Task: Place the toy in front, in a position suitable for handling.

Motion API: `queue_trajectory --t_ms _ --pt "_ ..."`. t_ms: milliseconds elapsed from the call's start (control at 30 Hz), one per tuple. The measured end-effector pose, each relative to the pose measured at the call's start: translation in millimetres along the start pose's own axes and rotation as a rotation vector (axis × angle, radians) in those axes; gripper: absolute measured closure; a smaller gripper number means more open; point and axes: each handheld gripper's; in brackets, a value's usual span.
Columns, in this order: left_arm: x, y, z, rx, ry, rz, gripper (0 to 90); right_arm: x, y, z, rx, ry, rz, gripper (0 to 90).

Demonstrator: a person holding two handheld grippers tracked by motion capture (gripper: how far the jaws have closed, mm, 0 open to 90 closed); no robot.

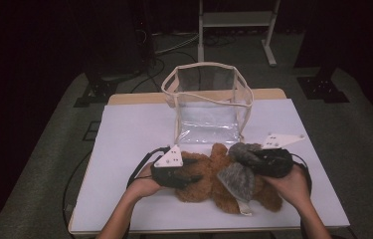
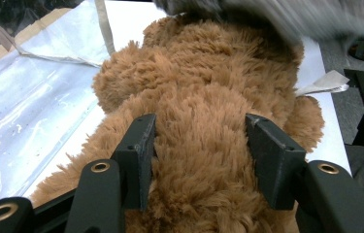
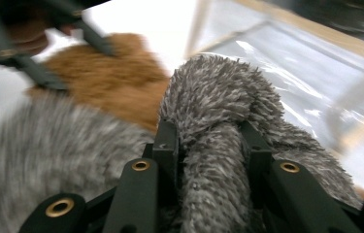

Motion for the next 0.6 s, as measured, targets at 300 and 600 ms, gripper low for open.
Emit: queue_trajectory --t_ms 300,600 --pt "3.9 -2.6 1.3 0.007 -0.013 0.010 39.6 -10.4 14.5 12.6 -0.080 -0.060 -0.087 67.6" --pt "2.6 1.9 2.4 0.011 0.008 0.000 45.7 13.3 -1.3 15.4 -0.041 -0.142 0.008 67.9"
Point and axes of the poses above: each handheld gripper's, and its own axes: z roughly backward along the jaws, y roughly out of its underside, x roughly to its left, and after that the axes turned 9 degrees about -y, right-handed
